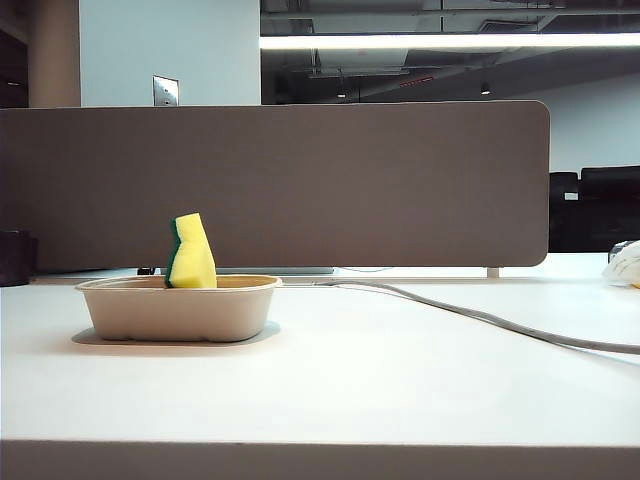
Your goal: Pick up the cleaning sponge from the table and place it into the paper lunch box.
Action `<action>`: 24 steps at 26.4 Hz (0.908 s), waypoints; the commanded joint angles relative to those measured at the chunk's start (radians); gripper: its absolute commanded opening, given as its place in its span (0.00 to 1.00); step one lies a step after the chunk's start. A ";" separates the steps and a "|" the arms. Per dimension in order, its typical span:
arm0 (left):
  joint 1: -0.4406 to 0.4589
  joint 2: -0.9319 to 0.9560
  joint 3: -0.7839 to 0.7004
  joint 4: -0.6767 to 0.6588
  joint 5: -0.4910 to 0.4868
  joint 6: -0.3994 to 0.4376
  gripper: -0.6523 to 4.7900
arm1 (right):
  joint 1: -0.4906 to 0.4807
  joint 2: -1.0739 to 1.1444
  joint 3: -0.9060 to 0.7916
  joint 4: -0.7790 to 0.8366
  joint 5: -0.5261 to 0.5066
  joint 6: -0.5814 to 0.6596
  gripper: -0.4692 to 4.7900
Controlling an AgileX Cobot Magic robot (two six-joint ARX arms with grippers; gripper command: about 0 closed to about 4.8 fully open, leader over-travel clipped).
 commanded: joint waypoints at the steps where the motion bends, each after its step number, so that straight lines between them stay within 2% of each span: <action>1: 0.000 0.001 0.001 0.008 0.004 0.001 0.11 | 0.002 0.000 0.000 -0.008 -0.006 -0.006 0.09; 10: 0.000 0.000 0.001 0.008 0.004 0.001 0.11 | 0.057 0.000 0.000 0.003 0.001 -0.037 0.09; 24: 0.000 0.000 0.001 0.008 0.004 0.001 0.11 | 0.058 0.000 0.000 -0.008 0.001 -0.036 0.09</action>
